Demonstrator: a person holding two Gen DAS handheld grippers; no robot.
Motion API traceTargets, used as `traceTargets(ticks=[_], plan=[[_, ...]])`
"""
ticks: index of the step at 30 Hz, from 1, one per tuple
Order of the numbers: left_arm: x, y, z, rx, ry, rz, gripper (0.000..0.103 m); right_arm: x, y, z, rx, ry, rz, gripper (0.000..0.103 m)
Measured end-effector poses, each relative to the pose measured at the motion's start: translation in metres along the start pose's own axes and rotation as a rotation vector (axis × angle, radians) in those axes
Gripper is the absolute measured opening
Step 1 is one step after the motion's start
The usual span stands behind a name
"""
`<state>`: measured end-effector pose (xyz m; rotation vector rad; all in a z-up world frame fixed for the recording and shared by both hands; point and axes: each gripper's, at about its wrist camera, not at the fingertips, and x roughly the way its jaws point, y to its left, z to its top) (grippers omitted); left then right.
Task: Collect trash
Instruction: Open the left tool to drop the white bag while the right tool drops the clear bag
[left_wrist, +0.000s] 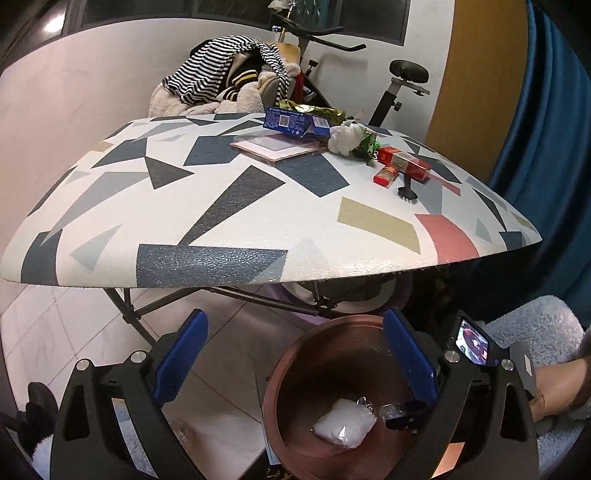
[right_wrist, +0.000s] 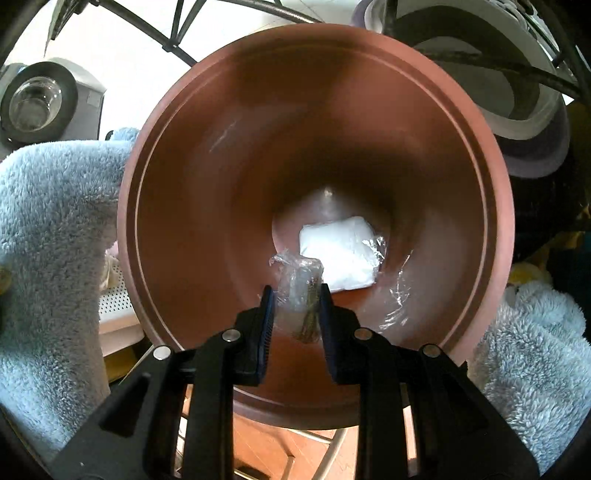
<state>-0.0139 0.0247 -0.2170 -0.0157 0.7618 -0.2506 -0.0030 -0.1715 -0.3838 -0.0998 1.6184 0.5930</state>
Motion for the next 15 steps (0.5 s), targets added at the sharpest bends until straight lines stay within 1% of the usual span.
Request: traceTargets(ticks=[4,6,8,9,11,13,15], plan=[[0.000,0.003,0.001,-0.012,-0.002,0.007,0.093,0.004,0.003,-0.003,-0.020,0.009,-0.012,0.030],[0.000,0.004,0.001,-0.016,-0.004,0.011,0.093,0.007,0.004,-0.001,-0.019,0.015,-0.021,0.035],[0.000,0.004,0.001,-0.016,-0.002,0.022,0.093,0.008,0.003,-0.001,-0.014,0.017,-0.029,0.062],[0.001,0.004,0.001,-0.016,-0.001,0.024,0.093,0.007,0.003,0.000,-0.010,0.014,-0.036,0.068],[0.001,0.003,0.001,-0.013,0.000,0.029,0.093,0.004,0.002,0.000,-0.003,0.001,-0.045,0.084],[0.000,0.003,0.001,-0.012,-0.004,0.032,0.093,-0.002,-0.001,0.001,0.011,-0.026,-0.052,0.091],[-0.001,0.004,0.001,-0.014,-0.008,0.035,0.093,-0.010,-0.007,0.001,0.035,-0.062,-0.058,0.094]])
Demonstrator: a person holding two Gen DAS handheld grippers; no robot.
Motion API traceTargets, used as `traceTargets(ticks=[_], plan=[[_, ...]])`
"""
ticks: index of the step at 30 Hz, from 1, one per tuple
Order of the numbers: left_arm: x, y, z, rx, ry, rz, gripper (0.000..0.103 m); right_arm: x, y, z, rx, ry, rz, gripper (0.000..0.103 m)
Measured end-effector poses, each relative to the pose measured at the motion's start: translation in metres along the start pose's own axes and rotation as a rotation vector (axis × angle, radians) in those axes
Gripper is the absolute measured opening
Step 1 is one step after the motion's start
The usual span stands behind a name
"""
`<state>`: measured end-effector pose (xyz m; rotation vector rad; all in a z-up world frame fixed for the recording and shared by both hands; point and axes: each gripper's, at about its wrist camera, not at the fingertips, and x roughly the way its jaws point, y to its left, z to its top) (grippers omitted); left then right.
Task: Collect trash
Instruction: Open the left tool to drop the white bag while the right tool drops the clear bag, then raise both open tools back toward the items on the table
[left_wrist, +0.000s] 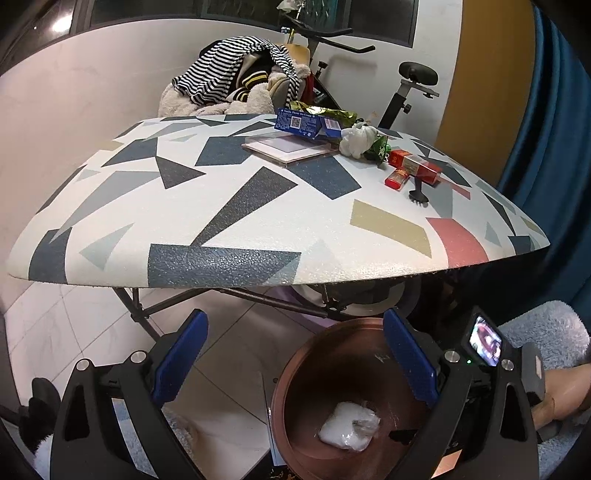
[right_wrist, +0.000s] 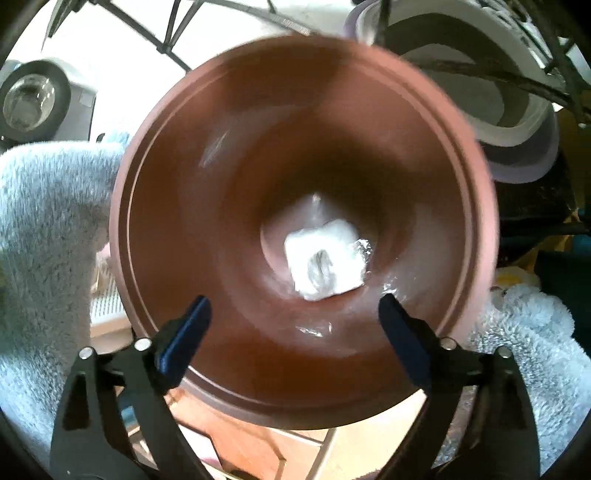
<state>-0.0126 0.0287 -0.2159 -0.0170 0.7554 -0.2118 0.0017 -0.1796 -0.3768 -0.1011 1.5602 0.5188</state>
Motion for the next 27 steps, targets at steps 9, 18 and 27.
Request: traceTargets(ticks=[9,18,27], plan=[[-0.003,0.005,0.002,-0.023,-0.018,0.014,0.093,-0.056,-0.001,-0.003,0.003,-0.254,-0.053,0.097],[-0.007,0.005,0.004,-0.028,-0.032,0.021,0.094,-0.116,0.011,-0.012,-0.056,-0.538,-0.117,0.097],[-0.013,0.015,0.015,-0.087,-0.043,0.007,0.094,-0.175,0.009,-0.019,-0.082,-0.827,-0.245,0.097]])
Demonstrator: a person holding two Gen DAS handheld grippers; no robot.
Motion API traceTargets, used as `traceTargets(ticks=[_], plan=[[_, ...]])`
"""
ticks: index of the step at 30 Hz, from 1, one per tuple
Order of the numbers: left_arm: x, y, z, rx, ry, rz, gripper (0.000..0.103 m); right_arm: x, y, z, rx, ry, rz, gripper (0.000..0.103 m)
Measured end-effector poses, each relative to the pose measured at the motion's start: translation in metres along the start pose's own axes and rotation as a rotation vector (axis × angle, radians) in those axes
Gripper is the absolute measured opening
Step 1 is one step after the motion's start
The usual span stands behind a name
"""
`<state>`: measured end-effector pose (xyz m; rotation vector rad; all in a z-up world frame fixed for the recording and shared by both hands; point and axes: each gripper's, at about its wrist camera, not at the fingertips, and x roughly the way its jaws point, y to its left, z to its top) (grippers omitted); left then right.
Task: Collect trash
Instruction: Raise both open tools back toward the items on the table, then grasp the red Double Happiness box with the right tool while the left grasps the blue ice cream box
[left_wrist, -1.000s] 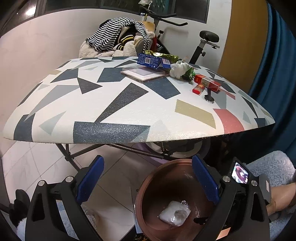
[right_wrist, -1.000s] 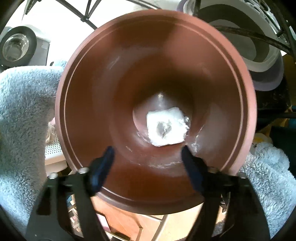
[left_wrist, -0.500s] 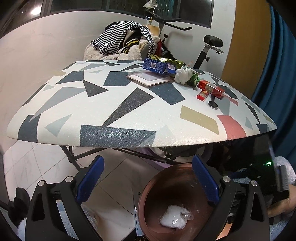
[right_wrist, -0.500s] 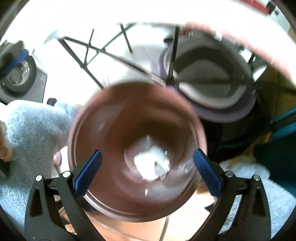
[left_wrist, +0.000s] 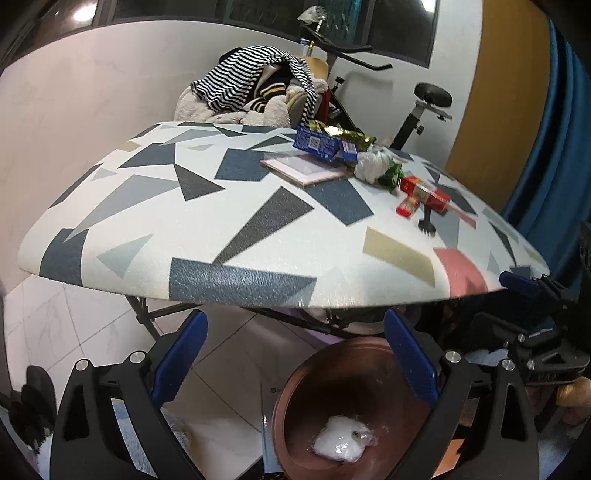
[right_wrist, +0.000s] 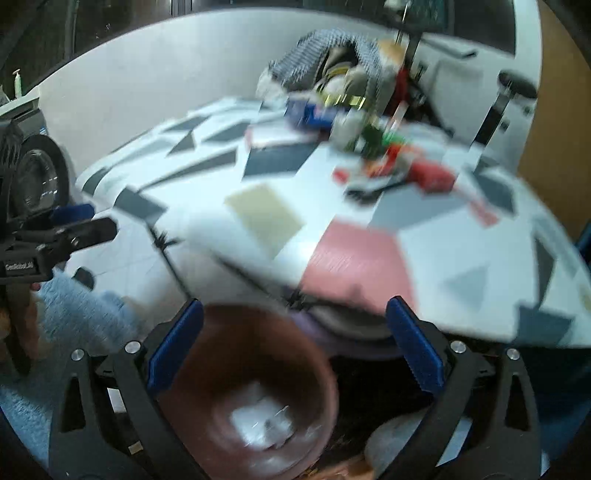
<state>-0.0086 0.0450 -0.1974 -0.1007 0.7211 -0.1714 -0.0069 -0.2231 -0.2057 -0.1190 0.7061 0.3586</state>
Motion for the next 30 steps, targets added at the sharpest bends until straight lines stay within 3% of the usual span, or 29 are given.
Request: traceTargets(ticks=[12,21,24,30], plan=[[-0.004,0.020,0.055,-0.054,-0.001,0.015,0.094,-0.009,-0.059,0.043,0.109,-0.122,-0.010,0.097],[0.017,0.030,0.102,-0.072,0.014,-0.002,0.094,0.032,-0.122,0.094,0.155,-0.007,-0.072,0.097],[0.030,0.031,0.118,-0.085,0.019,-0.024,0.094,0.052,-0.135,0.115,0.052,-0.019,-0.131,0.097],[0.066,0.024,0.153,-0.117,0.057,-0.083,0.094,0.103,-0.151,0.137,-0.018,0.061,-0.101,0.097]])
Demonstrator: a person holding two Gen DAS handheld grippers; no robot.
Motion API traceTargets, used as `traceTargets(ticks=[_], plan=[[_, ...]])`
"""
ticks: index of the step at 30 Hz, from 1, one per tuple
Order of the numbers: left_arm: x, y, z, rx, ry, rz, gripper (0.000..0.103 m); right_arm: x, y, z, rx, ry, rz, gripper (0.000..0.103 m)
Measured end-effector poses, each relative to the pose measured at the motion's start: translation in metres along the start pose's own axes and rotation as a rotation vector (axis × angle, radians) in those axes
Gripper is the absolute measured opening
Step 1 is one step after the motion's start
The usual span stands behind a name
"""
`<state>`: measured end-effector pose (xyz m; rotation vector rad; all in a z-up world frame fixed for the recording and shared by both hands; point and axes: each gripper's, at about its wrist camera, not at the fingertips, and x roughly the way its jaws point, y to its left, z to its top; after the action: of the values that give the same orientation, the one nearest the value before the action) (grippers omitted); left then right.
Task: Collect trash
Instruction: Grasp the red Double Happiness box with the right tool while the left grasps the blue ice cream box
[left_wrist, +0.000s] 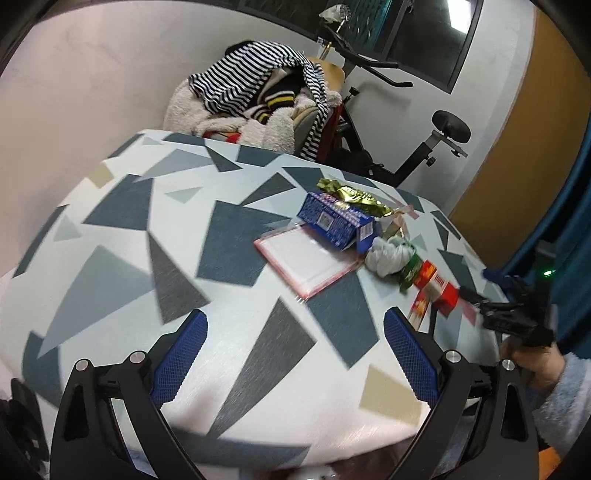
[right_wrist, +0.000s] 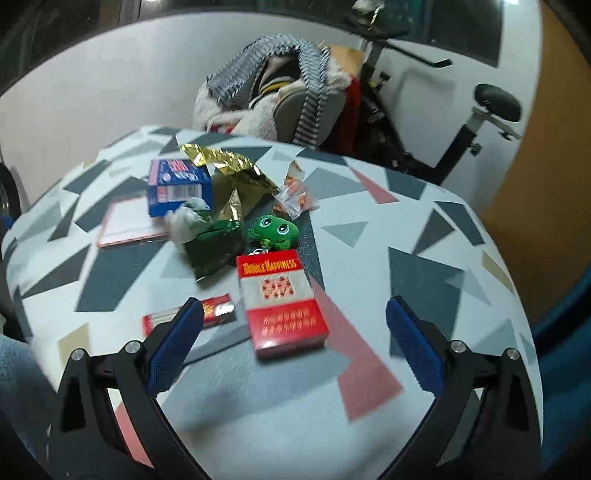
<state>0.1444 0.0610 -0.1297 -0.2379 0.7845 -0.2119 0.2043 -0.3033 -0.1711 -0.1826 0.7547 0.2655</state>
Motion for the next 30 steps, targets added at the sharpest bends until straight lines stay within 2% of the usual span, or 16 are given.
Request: traceTargets(ticks=[5,8,12,15,17,18,24,27,30], plan=[[0.028,-0.004,0.025,-0.060,0.049,-0.059,0.094,0.038,-0.005,0.014,0.013,0.072,0.056,0.097],[0.041,-0.008,0.034,-0.066,0.062,-0.072,0.094,0.048,-0.006,0.015,0.040,0.069,0.088,0.097],[0.059,-0.013,0.038,-0.062,0.093,-0.080,0.094,0.060,-0.001,0.012,0.021,0.107,0.083,0.094],[0.071,-0.015,0.038,-0.083,0.117,-0.098,0.094,0.065,0.002,0.011,0.008,0.129,0.099,0.084],[0.078,-0.015,0.039,-0.109,0.129,-0.108,0.094,0.068,0.000,0.010,0.021,0.143,0.114,0.061],[0.081,-0.015,0.040,-0.124,0.135,-0.115,0.094,0.066,-0.002,0.009,0.031,0.134,0.122,0.061],[0.105,-0.012,0.050,-0.245,0.165,-0.167,0.094,0.055,-0.011,0.007,0.073,0.073,0.161,0.060],[0.122,-0.009,0.060,-0.362,0.182,-0.215,0.093,0.052,-0.014,0.006,0.094,0.054,0.169,0.060],[0.141,-0.007,0.068,-0.500,0.195,-0.278,0.087,0.052,-0.012,0.006,0.075,0.053,0.175,0.060]])
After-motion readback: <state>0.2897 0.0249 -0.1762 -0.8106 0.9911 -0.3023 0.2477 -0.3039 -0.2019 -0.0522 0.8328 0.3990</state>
